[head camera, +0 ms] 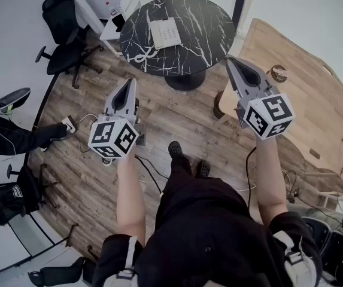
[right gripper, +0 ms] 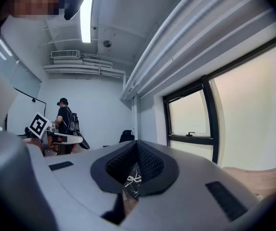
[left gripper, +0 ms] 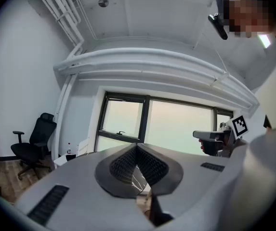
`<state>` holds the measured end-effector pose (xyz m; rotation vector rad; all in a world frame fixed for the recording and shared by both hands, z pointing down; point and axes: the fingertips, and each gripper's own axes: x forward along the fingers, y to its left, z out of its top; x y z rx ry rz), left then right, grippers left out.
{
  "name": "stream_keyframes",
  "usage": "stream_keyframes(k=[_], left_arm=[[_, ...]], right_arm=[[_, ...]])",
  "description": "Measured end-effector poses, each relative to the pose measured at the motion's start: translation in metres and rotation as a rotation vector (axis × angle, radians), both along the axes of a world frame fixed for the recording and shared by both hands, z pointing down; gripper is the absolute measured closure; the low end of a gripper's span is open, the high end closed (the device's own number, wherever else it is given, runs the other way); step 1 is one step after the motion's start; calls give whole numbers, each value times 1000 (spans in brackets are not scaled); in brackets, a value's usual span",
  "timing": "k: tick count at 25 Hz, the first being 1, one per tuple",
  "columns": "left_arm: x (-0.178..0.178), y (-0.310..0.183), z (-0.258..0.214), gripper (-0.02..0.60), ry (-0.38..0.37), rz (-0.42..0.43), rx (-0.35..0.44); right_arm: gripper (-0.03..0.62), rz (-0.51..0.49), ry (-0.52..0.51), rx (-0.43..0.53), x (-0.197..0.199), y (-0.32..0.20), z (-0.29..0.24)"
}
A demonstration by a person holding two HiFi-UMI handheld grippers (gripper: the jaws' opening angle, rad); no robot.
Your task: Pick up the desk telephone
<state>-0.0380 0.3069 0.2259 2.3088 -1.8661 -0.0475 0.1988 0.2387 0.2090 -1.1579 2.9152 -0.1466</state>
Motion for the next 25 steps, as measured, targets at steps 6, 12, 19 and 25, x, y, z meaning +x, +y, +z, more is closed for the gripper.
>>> stream_keyframes(k=[6,12,19,25], left_arm=[[-1,3,-3,568,-4,-2,8],[-10,-4,-3,568,-3,-5,6],[-30,-24,3,568,-8,-3,0],[-59,-55,6,568,-8,11,0]], right_arm=[[565,0,16,6,-2,4,0],[565,-17,-6,-1,-12,-1,0],[563,-29,-12,-9,-33,-20,5],[563,9,0,-21,-57,-50,7]])
